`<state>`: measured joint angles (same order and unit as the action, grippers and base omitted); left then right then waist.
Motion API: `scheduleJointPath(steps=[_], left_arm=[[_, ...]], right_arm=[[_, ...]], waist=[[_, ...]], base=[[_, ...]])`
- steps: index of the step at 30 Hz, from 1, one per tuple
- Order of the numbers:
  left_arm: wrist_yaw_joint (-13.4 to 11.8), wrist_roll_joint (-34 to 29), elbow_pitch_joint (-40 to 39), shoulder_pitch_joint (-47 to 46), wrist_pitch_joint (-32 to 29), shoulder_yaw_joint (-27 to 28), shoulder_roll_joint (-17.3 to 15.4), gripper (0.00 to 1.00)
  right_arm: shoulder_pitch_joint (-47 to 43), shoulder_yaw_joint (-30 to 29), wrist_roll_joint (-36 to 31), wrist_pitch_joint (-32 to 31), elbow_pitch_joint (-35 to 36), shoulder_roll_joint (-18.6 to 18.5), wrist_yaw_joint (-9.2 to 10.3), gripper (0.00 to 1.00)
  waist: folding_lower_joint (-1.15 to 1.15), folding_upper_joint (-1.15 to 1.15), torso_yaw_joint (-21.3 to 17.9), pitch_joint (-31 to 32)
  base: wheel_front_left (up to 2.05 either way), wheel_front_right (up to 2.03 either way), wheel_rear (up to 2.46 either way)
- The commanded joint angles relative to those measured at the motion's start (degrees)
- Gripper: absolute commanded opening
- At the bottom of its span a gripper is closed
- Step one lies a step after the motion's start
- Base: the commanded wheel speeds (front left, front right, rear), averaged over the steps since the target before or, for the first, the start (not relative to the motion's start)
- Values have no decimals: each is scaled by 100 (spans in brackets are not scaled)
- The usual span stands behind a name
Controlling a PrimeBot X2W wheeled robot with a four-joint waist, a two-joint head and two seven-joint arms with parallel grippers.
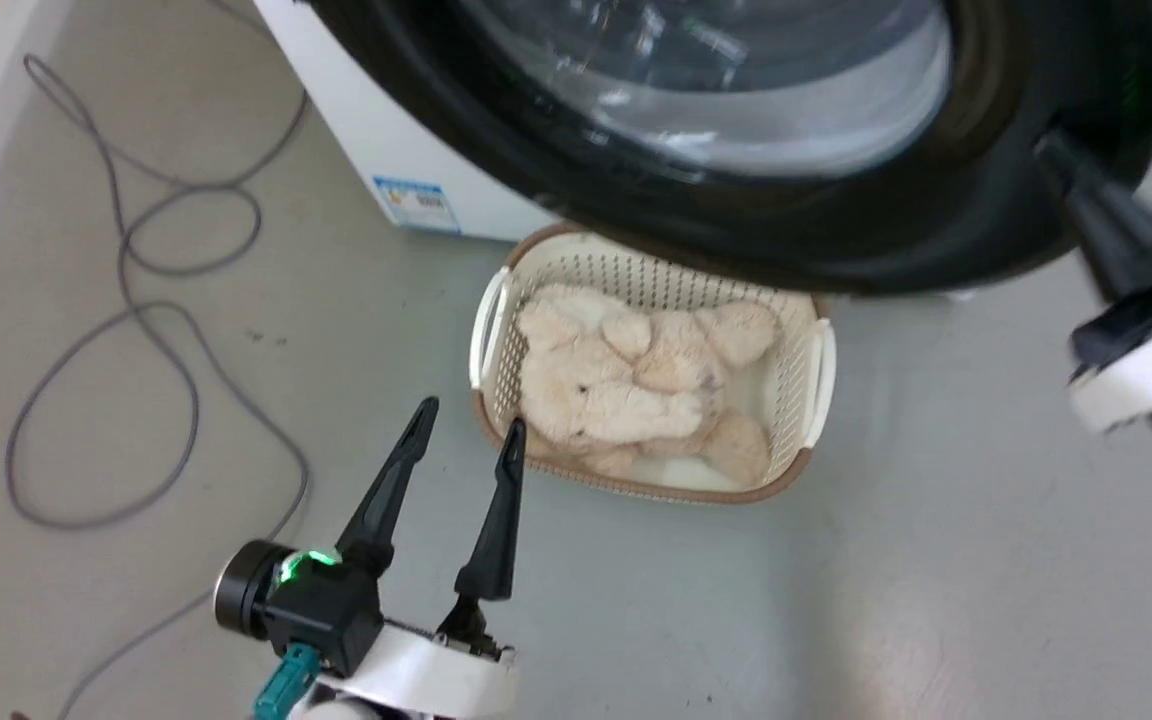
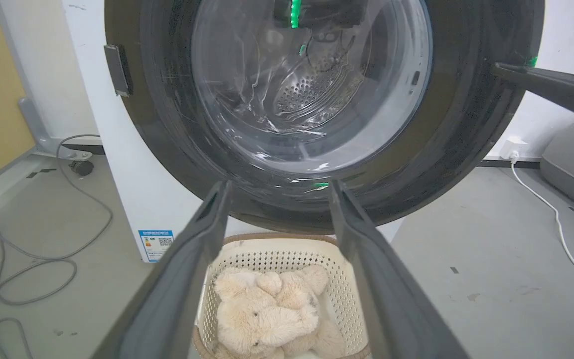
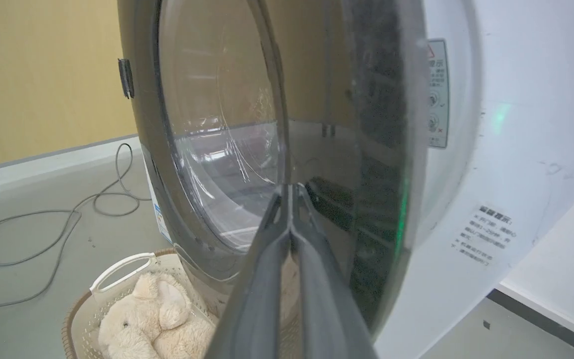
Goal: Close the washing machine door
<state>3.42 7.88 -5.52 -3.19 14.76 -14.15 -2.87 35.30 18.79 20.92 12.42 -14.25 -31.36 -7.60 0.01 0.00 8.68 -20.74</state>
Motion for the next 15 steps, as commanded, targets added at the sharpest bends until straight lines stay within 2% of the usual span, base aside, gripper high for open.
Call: scheduleJointPath(steps=[1, 9, 15], left_arm=[[-48, 56, -43, -126, 24, -5, -1, 100], [-223, 76, -182, -410, 24, -173, -1, 100], [-307, 98, -213, -515, 24, -251, -1, 100]], right_arm=[[171, -33, 71, -37, -52, -84, 11, 0], [1231, -132, 240, -315, -521, -283, 11, 0], [1878, -327, 331, -482, -1025, -264, 11, 0]], waist=[[-1, 0, 96, -162], [-1, 0, 195, -618], [-1, 0, 244, -806]], base=[[0, 0, 0], [0, 0, 0], [0, 0, 0]])
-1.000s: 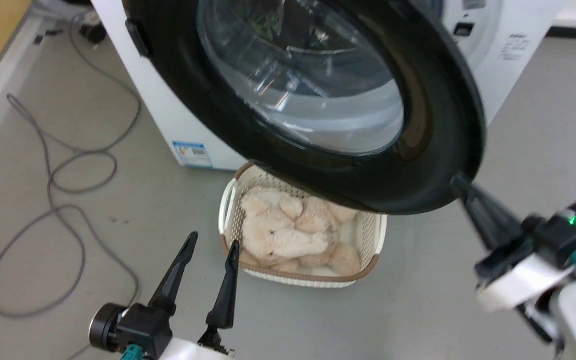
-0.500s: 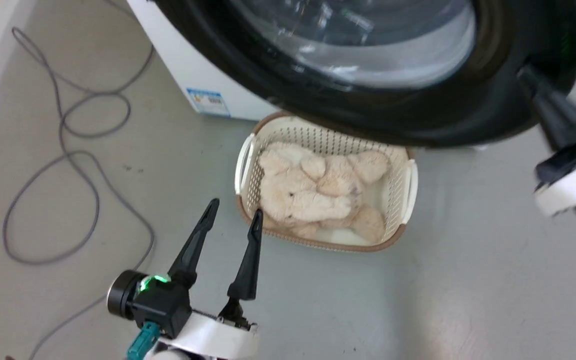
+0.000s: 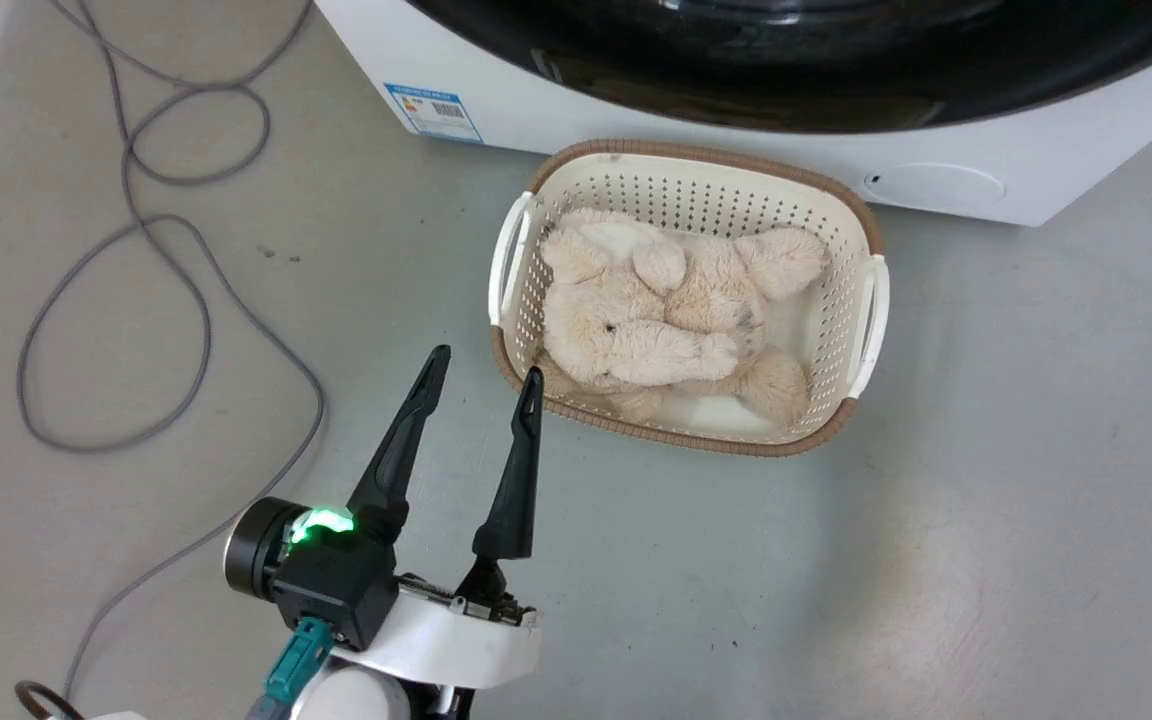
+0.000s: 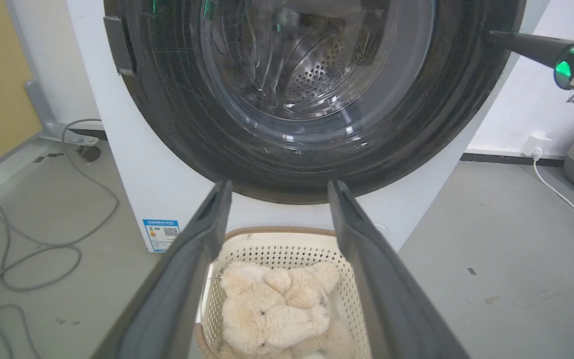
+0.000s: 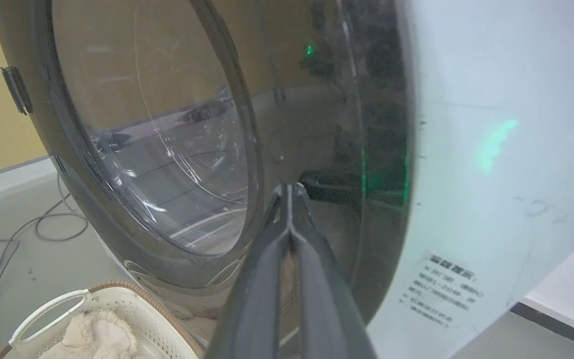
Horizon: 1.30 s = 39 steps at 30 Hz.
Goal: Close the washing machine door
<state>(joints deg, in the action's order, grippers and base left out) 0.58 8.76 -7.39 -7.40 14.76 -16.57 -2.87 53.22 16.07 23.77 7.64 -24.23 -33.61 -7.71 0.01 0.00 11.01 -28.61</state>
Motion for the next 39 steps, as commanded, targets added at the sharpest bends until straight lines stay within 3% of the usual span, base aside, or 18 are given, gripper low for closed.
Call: scheduleJointPath(steps=[1, 11, 22, 27, 33, 39], left_arm=[[-33, 13, -29, -102, 24, -20, -1, 100], [-100, 64, 29, -126, 24, -67, -1, 100], [-50, 387, 346, 291, 24, 417, -1, 100], [5, 396, 584, 509, 24, 604, -1, 100], [17, 366, 728, 745, 24, 783, -1, 100], [118, 451, 814, 993, 24, 923, -1, 100]], right_arm=[[171, -77, 49, -24, -99, -28, 22, 0], [437, -148, 94, 71, -564, 65, 22, 0], [-785, -173, 39, 606, -534, 395, 22, 0], [-1748, -712, -29, 700, -61, 685, 22, 0], [-3054, -1515, -360, 728, 907, 1319, 22, 0], [-4226, -1925, -627, 678, 1702, 1977, 22, 0]], waist=[[-1, 0, 16, -39], [-1, 0, 16, 23], [-1, 0, -425, 1176], [-1, 0, -653, 1644], [-1, 0, -896, 2065], [-1, 0, -1050, 2358]], base=[[0, 0, 0], [0, 0, 0], [0, 0, 0], [0, 0, 0], [0, 0, 0], [0, 0, 0]])
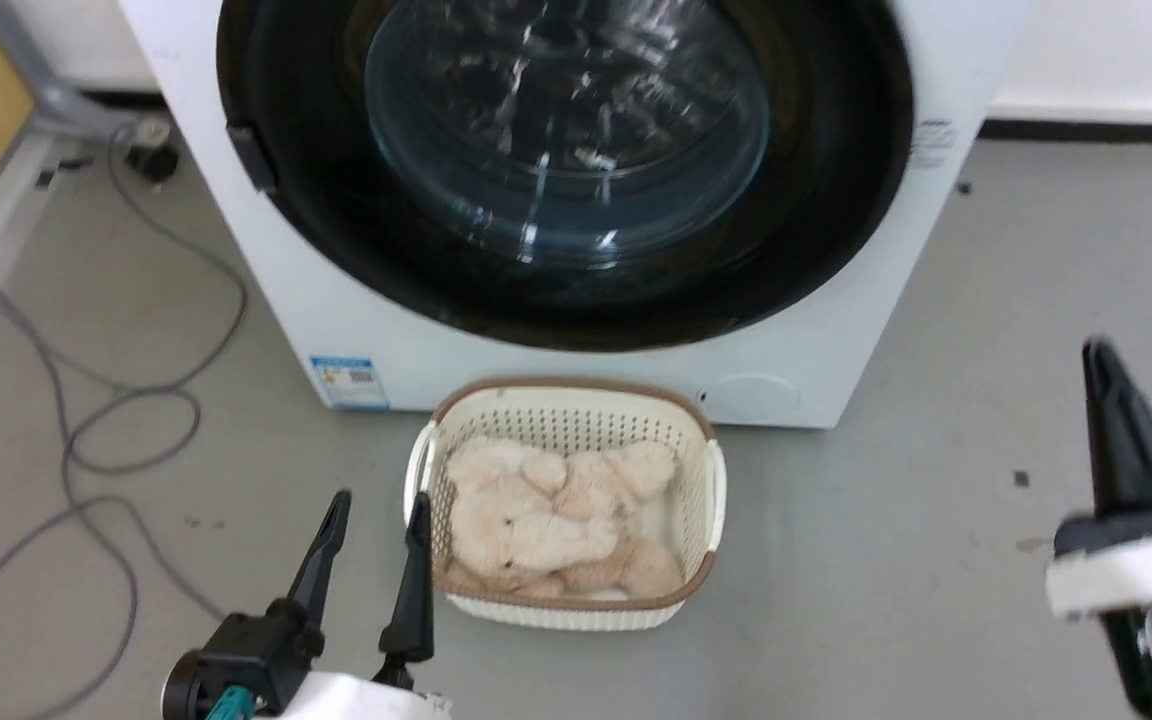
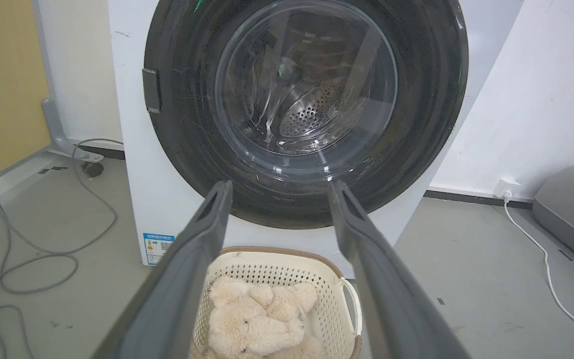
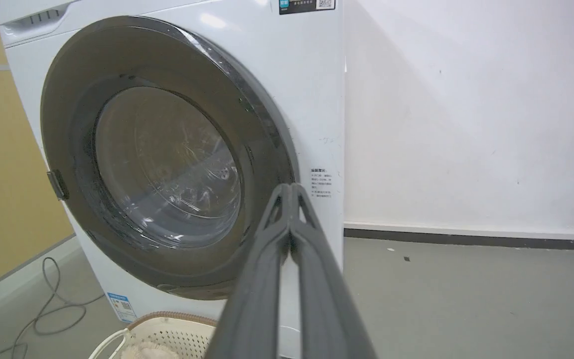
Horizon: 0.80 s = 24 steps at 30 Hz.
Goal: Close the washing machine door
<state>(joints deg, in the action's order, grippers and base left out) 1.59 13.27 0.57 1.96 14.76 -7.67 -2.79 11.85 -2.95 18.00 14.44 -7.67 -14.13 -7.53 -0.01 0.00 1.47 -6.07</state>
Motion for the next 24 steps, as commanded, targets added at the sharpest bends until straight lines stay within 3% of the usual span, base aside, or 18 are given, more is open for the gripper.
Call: scheduleJointPath(steps=[1, 11, 12, 13, 14, 24], left_arm=[[33, -9, 44, 83, 24, 54, -9, 100], [84, -194, 420, 281, 24, 89, -9, 100], [86, -228, 456, 291, 24, 78, -9, 100], [86, -247, 481, 294, 24, 71, -9, 100], [85, -253, 499, 298, 24, 66, -9, 100], [43, -325, 512, 268, 24, 85, -9, 100]], right_arm=[[-246, -79, -106, -5, 131, 106, 4, 0], [-1357, -207, -741, 27, 371, 686, 4, 0], [-1422, -216, -815, 31, 372, 721, 4, 6], [-1477, -218, -945, 36, 377, 733, 4, 62], [-1522, -218, -1045, 39, 382, 754, 4, 100], [-1637, -245, -1229, 53, 471, 893, 4, 100]], waist=[[1, 0, -113, 137], [1, 0, -137, 361], [1, 0, -135, 370], [1, 0, -130, 378], [1, 0, -127, 386], [1, 0, -94, 398]], base=[[0, 0, 0], [0, 0, 0], [0, 0, 0], [0, 0, 0], [0, 0, 0], [0, 0, 0]])
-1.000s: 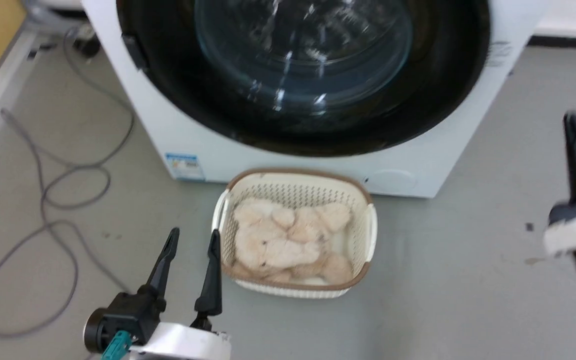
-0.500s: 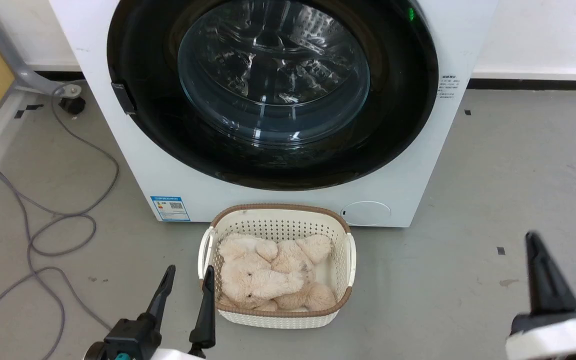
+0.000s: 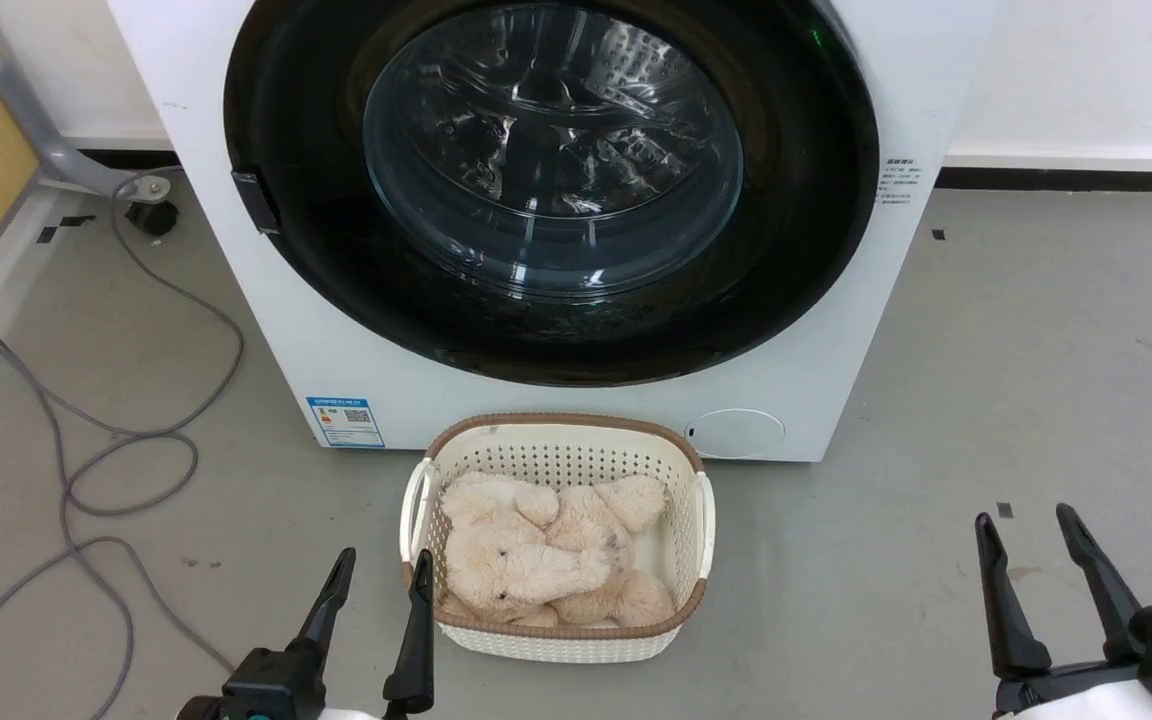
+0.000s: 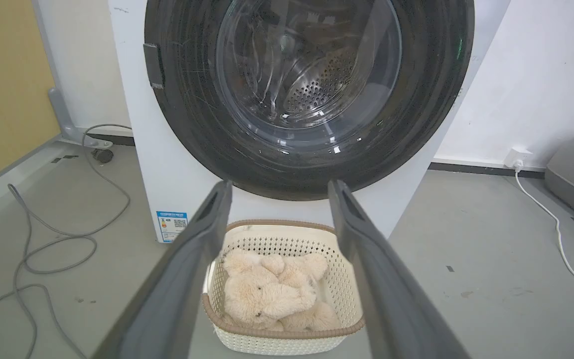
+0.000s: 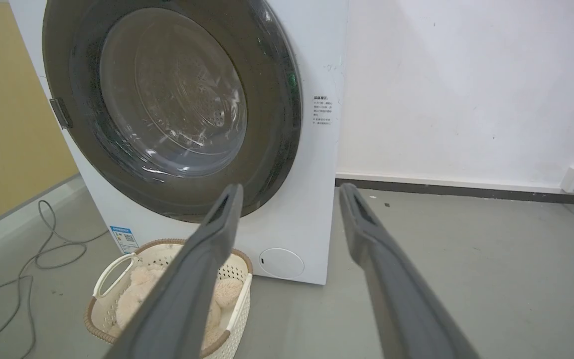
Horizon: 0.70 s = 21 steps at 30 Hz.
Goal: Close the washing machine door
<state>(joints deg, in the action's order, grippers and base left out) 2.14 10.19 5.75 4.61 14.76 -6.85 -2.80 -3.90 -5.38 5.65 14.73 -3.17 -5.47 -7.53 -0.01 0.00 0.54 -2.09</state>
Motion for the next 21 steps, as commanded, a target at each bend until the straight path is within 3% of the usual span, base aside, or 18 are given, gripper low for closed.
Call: scheduleJointPath(steps=[1, 13, 14, 21], left_arm=[[-18, -22, -15, 2, 24, 4, -8, 100], [-54, -34, -42, -7, 24, 12, -8, 100], [-44, -9, -41, 0, -1, 7, 0, 0], [-49, -31, -53, -16, -54, 24, 2, 0]], right_arm=[[-61, -12, 2, 25, 39, 31, 4, 100], [-86, -6, 0, 26, 146, 37, 4, 100], [-25, -3, -6, -1, 114, 15, 0, 0], [-10, 14, -23, -48, 117, 22, 0, 0]], waist=[[1, 0, 2, 3], [1, 0, 13, 5], [1, 0, 14, 6], [1, 0, 12, 12]], base=[[0, 0, 0], [0, 0, 0], [0, 0, 0], [0, 0, 0]])
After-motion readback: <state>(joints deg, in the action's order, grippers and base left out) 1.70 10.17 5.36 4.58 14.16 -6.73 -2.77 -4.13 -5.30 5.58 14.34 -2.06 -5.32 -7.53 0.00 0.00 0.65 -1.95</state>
